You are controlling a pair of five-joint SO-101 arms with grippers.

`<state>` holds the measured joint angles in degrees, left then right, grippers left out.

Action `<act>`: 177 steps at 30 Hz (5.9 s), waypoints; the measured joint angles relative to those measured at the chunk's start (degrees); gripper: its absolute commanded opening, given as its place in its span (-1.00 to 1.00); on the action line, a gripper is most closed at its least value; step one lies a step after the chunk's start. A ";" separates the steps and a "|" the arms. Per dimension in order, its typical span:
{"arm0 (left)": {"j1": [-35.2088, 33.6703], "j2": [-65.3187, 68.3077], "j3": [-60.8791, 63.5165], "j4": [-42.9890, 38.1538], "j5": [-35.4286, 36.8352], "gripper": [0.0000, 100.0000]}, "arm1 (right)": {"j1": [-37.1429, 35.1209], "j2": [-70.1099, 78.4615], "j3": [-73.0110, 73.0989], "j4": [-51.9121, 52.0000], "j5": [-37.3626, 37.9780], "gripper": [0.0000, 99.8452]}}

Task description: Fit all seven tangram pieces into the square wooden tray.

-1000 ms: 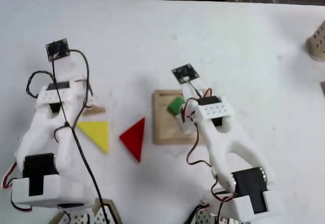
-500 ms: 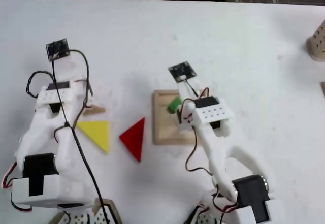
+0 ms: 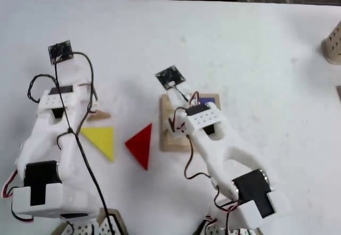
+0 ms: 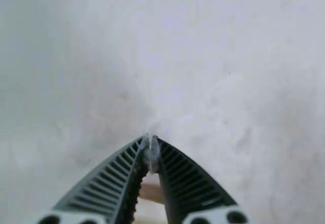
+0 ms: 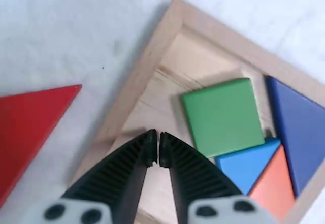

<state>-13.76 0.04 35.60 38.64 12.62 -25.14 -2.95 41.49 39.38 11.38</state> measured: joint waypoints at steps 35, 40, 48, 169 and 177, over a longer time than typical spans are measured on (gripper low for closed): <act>0.00 0.00 0.00 0.00 0.00 -0.94 | 8.18 -2.90 -2.90 4.57 0.09 -0.96; 0.00 0.00 0.00 0.35 -1.85 -0.76 | 10.11 -2.90 -2.37 4.75 0.09 -0.96; 0.09 -4.22 -0.35 8.18 -3.34 -0.52 | 11.60 -2.90 -2.37 4.75 0.09 -0.96; 6.42 38.95 -51.96 43.78 9.32 -0.53 | 11.34 -2.90 -1.49 4.75 6.15 -0.96; 9.58 34.20 -48.09 45.54 7.03 -0.69 | 11.34 -2.90 -1.49 4.75 7.91 -0.96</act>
<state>-4.18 34.24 -12.48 84.18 19.65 -13.80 -5.85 40.00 44.13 19.30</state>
